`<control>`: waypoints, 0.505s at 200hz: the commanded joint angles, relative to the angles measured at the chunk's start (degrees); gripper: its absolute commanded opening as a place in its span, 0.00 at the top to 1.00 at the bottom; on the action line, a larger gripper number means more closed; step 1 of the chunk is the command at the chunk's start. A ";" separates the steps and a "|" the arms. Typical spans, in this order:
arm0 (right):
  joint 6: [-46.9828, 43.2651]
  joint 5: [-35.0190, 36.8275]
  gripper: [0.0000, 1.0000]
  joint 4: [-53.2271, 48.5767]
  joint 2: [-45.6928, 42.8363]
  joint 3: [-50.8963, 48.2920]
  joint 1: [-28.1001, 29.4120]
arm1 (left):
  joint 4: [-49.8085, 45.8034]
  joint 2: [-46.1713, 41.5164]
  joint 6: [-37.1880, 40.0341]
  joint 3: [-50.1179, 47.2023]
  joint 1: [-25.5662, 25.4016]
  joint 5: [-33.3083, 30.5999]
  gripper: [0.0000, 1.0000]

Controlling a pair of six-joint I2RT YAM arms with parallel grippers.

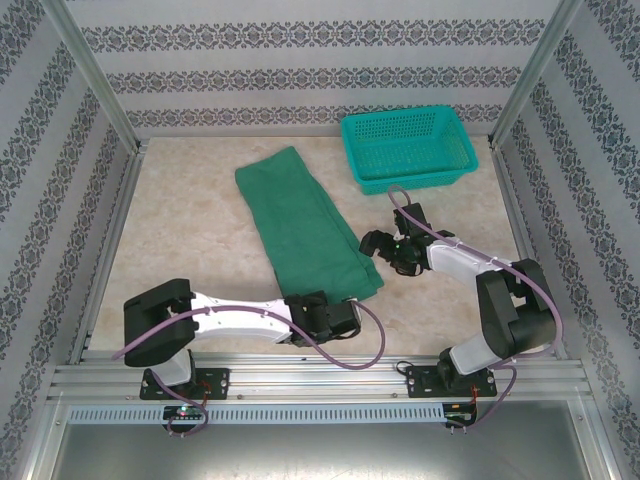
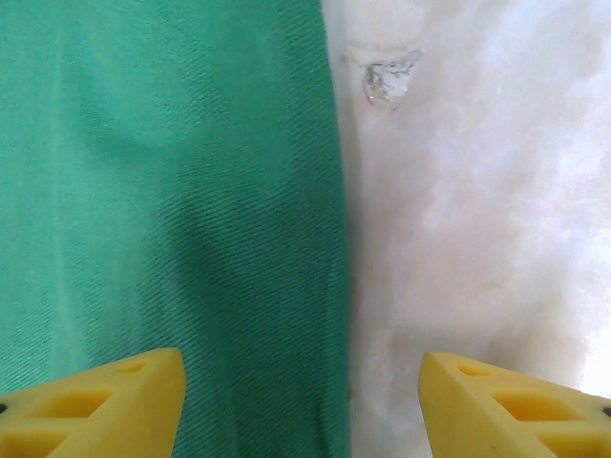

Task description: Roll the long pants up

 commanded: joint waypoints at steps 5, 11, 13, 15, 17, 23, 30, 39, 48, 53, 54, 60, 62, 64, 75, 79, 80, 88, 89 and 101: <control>0.73 -0.77 0.03 1.21 1.08 -0.61 -0.32 | 2.61 0.72 0.19 -0.39 2.42 3.38 0.35; 0.78 -0.76 0.03 1.45 1.20 -0.70 -0.28 | 2.79 0.97 0.01 -0.61 3.11 3.36 0.35; 0.78 -0.78 0.03 1.58 1.30 -0.74 -0.29 | 2.82 1.08 -0.05 -0.69 3.37 3.37 0.35; 0.82 -0.85 0.03 1.67 1.30 -0.74 -0.27 | 2.85 1.19 -0.04 -0.73 3.68 3.46 0.35; 0.87 -0.93 0.03 1.72 1.37 -0.86 -0.31 | 2.84 1.31 -0.02 -0.81 3.91 3.59 0.35; 0.95 -0.98 0.03 1.84 1.64 -0.83 -0.29 | 2.79 1.66 0.05 -0.88 4.67 3.85 0.34; 0.95 -1.00 0.03 2.11 1.83 -0.97 -0.22 | 2.91 2.18 0.05 -1.05 5.44 2.57 0.34; 1.02 -1.26 0.03 2.59 2.22 -1.02 -0.28 | 2.94 2.70 0.37 -1.22 6.64 2.56 0.33; 1.15 -1.39 0.03 2.77 2.53 -0.94 -0.29 | 2.68 3.33 0.42 -1.11 7.94 2.67 0.33; 1.18 -1.42 0.03 2.90 2.84 -0.92 -0.24 | 2.74 3.68 0.62 -1.19 8.65 2.85 0.33; 1.24 -1.50 0.03 2.95 2.86 -0.92 -0.27 | 2.74 3.76 0.66 -1.19 8.76 2.93 0.33; 1.30 -1.49 0.03 3.06 3.12 -0.85 -0.28 | 2.74 4.11 0.91 -1.20 9.46 3.61 0.33; 1.35 -1.51 0.03 3.10 3.21 -0.79 -0.25 | 2.70 4.28 0.94 -1.19 9.66 3.74 0.33; 1.34 -1.54 0.04 3.07 3.28 -0.76 -0.26 | 2.71 4.39 0.95 -1.14 9.89 3.83 0.33; 1.39 -1.75 0.03 3.15 3.60 -0.58 -0.28 | 2.57 5.17 0.70 -0.70 10.92 4.96 0.32; 1.35 -1.73 0.03 3.17 3.59 -0.49 -0.25 | 2.57 5.43 0.59 -0.54 11.37 5.82 0.32; 1.37 -1.74 0.03 3.17 3.64 -0.49 -0.27 | 2.57 5.51 0.55 -0.46 11.44 6.00 0.32; 1.40 -1.58 0.04 3.17 3.72 -0.41 -0.25 | 2.72 6.02 0.42 -0.21 12.22 7.64 0.32; 1.35 -1.53 0.03 3.08 3.70 -0.40 -0.31 | 2.77 6.07 0.43 -0.21 12.30 7.83 0.32; 1.07 -1.42 0.04 3.00 3.84 -0.15 -0.24 | 3.03 6.90 0.58 0.15 13.11 9.70 0.32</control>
